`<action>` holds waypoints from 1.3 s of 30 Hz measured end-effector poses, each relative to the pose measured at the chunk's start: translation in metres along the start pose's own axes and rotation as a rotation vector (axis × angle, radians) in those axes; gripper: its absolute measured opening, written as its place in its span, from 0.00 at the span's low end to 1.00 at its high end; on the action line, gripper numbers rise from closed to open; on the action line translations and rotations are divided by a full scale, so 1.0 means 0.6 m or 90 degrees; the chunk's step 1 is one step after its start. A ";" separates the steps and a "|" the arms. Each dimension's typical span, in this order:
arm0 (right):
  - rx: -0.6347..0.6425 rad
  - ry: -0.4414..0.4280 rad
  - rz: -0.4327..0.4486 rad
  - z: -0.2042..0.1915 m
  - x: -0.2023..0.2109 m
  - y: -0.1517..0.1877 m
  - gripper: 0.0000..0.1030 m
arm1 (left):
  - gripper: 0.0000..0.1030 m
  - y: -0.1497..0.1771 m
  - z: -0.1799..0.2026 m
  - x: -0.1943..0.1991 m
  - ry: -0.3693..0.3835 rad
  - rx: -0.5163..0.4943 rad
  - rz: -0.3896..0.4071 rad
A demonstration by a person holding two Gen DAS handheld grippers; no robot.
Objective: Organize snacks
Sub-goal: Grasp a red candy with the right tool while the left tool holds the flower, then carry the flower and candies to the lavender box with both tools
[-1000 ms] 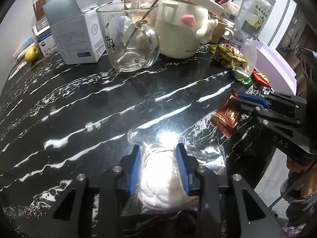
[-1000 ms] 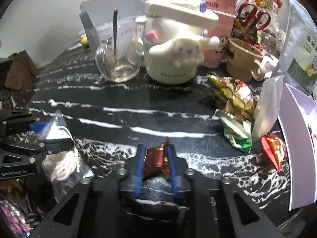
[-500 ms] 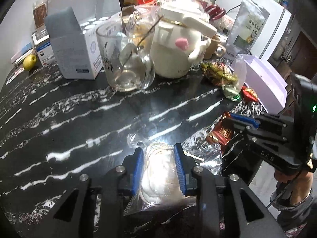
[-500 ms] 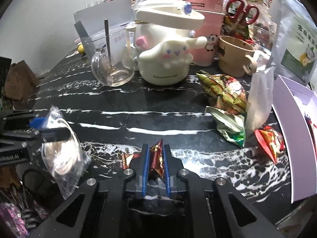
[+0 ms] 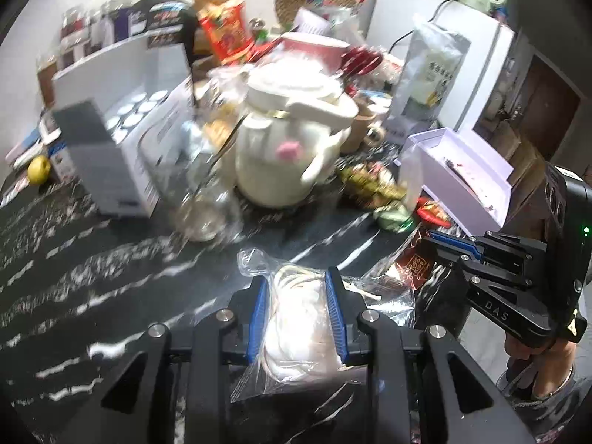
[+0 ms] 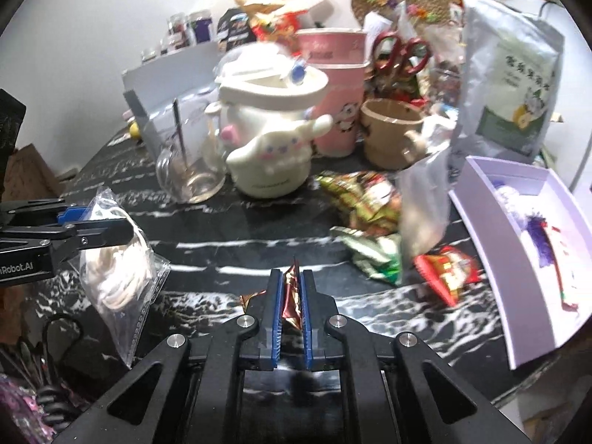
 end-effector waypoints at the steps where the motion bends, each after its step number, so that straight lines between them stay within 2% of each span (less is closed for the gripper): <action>1: -0.002 0.007 0.007 0.006 0.009 -0.004 0.09 | 0.29 -0.007 0.008 0.000 0.004 -0.008 0.006; 11: -0.019 0.080 0.073 0.080 0.101 -0.036 0.09 | 0.29 -0.082 0.115 -0.018 0.066 -0.094 0.049; 23: -0.041 0.196 0.134 0.223 0.203 -0.080 0.09 | 0.29 -0.176 0.274 -0.060 0.142 -0.179 0.088; 31: -0.068 0.251 0.132 0.310 0.239 -0.080 0.09 | 0.29 -0.235 0.374 -0.095 0.176 -0.231 0.107; 39: -0.110 0.283 0.108 0.390 0.234 -0.069 0.09 | 0.29 -0.276 0.455 -0.163 0.191 -0.278 0.091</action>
Point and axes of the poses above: each gripper's, at about its wrist camera, not at the fingertips, and x roughly against the way its jaws point, z to its right, y to its underside, the point moved 2 cm from there along -x, roughly the way its jaws point, and after that the axes turned 1 degree about -z, right-handed, at the moved point
